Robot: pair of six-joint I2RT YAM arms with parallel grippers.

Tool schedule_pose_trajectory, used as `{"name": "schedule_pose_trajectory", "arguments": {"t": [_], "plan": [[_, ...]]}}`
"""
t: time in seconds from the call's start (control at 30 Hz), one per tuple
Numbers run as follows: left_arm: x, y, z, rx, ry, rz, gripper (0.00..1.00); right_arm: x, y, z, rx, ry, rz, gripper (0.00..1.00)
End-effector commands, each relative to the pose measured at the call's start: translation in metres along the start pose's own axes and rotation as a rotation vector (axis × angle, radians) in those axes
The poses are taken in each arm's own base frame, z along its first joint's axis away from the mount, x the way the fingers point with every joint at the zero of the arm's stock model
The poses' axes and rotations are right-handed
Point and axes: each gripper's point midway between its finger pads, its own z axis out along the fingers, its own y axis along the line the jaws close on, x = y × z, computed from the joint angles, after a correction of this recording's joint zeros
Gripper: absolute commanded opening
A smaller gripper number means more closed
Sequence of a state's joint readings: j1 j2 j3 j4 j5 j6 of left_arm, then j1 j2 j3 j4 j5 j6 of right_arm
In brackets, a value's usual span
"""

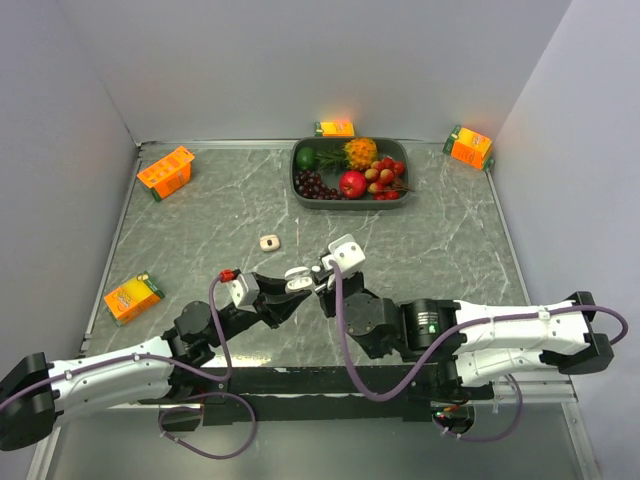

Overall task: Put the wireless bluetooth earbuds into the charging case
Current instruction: Place the earbud in the charging case.

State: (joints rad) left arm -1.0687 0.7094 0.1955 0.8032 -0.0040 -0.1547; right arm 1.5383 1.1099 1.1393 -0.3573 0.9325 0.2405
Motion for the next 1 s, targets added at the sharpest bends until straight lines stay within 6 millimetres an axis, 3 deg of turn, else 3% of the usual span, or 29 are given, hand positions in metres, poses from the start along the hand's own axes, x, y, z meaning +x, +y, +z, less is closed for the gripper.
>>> {"name": "schedule_pose_trajectory", "arguments": {"t": [0.0, 0.97], "plan": [[-0.028, -0.007, 0.008, 0.022, -0.083, -0.027, 0.01, -0.012, -0.007, 0.0, 0.109, -0.088, 0.013, 0.0], [-0.032, -0.01, 0.01, 0.024, -0.067, -0.062, 0.01, 0.019, 0.012, 0.011, 0.099, -0.023, -0.061, 0.0]]}}
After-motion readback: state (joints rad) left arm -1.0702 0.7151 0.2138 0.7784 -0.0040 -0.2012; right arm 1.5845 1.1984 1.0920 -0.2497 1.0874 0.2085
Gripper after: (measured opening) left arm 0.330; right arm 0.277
